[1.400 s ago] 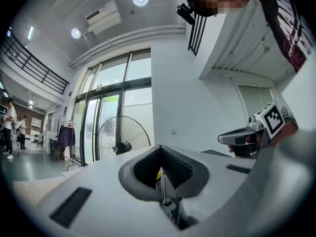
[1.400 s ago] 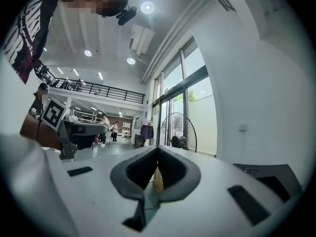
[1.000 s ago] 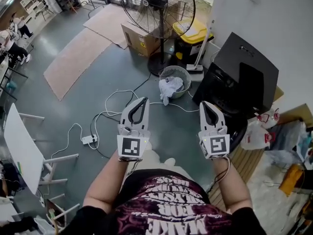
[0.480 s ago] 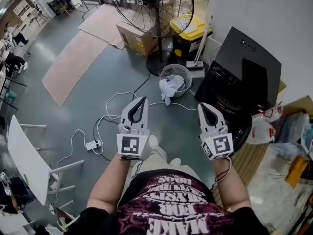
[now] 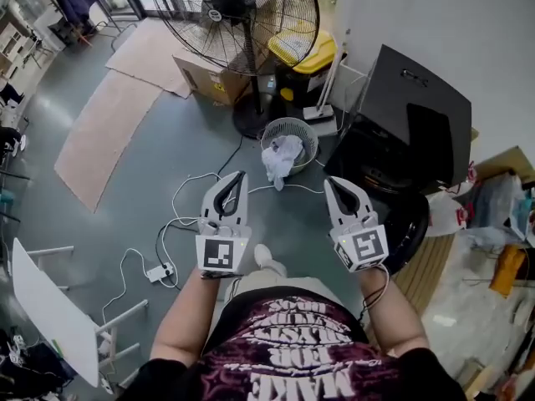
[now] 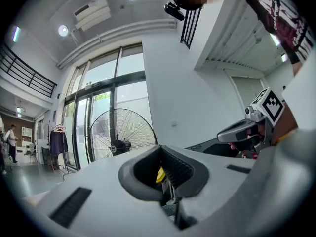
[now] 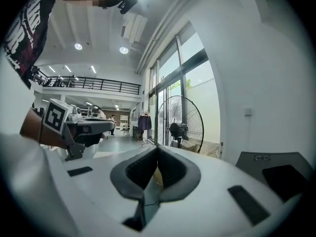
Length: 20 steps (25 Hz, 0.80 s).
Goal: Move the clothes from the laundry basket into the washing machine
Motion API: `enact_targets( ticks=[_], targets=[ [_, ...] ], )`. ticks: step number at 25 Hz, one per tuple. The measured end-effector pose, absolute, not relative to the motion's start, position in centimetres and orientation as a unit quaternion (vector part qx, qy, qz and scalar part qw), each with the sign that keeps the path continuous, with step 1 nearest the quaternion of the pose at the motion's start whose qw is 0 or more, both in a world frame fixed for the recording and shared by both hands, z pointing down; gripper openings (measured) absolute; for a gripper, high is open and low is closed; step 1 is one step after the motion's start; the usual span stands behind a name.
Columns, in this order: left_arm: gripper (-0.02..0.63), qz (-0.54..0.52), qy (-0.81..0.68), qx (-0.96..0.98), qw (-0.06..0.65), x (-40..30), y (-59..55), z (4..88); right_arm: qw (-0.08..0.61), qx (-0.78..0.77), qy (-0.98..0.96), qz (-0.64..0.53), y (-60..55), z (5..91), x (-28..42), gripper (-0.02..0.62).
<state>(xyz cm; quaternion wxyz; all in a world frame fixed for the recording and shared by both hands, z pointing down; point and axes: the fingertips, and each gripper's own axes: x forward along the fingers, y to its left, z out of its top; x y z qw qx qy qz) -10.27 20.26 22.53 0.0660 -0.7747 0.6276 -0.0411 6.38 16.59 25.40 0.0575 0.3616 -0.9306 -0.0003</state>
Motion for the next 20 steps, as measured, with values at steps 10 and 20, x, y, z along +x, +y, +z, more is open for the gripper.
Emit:
enact_targets(
  ticks=[10, 20],
  targets=[
    [0.005, -0.044, 0.611, -0.789, 0.044, -15.9, 15.6, 24.6, 0.081, 0.371, -0.925, 0.008, 12.7, 27.1, 0.1, 0.006],
    [0.005, -0.059, 0.602, -0.796, 0.024, -18.0, 12.6, 28.4, 0.109, 0.375, -0.920, 0.016, 10.0, 30.5, -1.8, 0.006]
  ],
)
